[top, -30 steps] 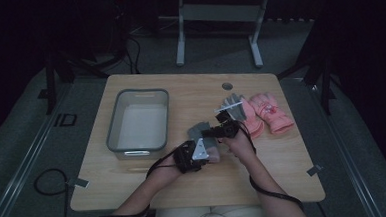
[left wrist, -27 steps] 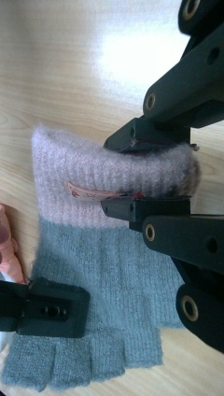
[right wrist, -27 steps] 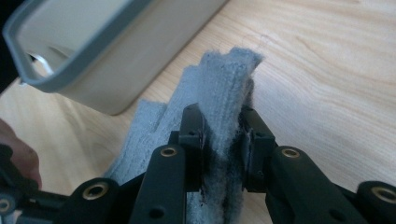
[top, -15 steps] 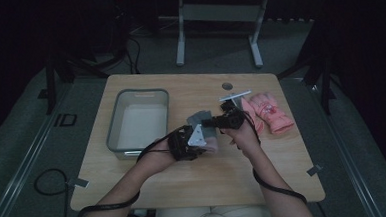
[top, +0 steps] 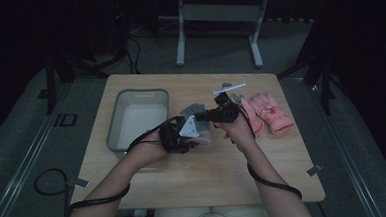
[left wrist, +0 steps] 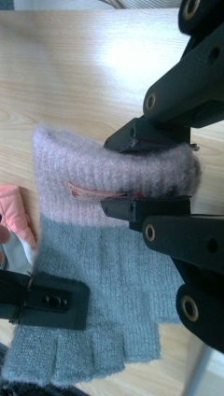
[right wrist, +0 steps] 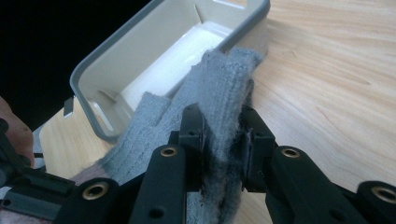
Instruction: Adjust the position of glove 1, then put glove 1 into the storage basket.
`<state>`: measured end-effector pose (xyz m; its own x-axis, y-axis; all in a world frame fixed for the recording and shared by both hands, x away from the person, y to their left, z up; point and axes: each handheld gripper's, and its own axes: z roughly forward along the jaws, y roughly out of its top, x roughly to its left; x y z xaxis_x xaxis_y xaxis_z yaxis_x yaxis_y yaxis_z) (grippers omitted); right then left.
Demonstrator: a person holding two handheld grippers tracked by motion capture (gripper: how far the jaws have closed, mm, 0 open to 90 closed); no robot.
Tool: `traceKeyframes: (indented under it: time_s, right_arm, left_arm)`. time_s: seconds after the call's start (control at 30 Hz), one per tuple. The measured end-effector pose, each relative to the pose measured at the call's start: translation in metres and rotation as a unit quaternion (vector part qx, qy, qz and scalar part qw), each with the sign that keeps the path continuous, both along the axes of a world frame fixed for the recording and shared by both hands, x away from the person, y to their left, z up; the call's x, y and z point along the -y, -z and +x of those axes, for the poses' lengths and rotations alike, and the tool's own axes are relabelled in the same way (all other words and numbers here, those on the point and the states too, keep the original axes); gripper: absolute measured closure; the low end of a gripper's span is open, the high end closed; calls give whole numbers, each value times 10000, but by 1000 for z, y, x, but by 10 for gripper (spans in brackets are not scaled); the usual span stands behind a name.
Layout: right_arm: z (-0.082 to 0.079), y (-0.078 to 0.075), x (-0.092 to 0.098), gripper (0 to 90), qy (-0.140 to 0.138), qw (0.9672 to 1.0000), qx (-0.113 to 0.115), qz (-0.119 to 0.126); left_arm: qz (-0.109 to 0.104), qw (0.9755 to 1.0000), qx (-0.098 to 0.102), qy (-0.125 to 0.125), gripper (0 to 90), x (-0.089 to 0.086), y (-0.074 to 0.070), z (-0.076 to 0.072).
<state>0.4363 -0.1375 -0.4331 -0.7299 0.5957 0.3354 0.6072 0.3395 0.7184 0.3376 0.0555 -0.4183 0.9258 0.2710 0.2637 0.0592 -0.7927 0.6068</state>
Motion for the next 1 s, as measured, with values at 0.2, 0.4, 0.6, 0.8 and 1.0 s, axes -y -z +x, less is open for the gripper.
traceKeyframes:
  time_s: [0.2, 0.4, 0.6, 0.8, 1.0]
  right_arm:
    - [2, -9, -14, 743, -53, 9999, 94, -5]
    - [6, -17, -36, 744, -129, 9997, 184, -21]
    - [10, -25, -58, 744, -186, 9993, 318, -47]
    - [13, -28, -83, 744, -281, 9989, 382, -55]
    - [16, -25, -107, 743, -389, 9985, 372, -71]
  left_arm:
    - [97, 9999, 34, -68, 716, -14, -9, 1]
    - [194, 9997, 66, -132, 716, -29, -18, 4]
    - [300, 9992, 116, -231, 716, -47, -24, 6]
    - [372, 9987, 131, -312, 715, -68, -26, 7]
    - [447, 9983, 66, -377, 714, -89, -24, 8]
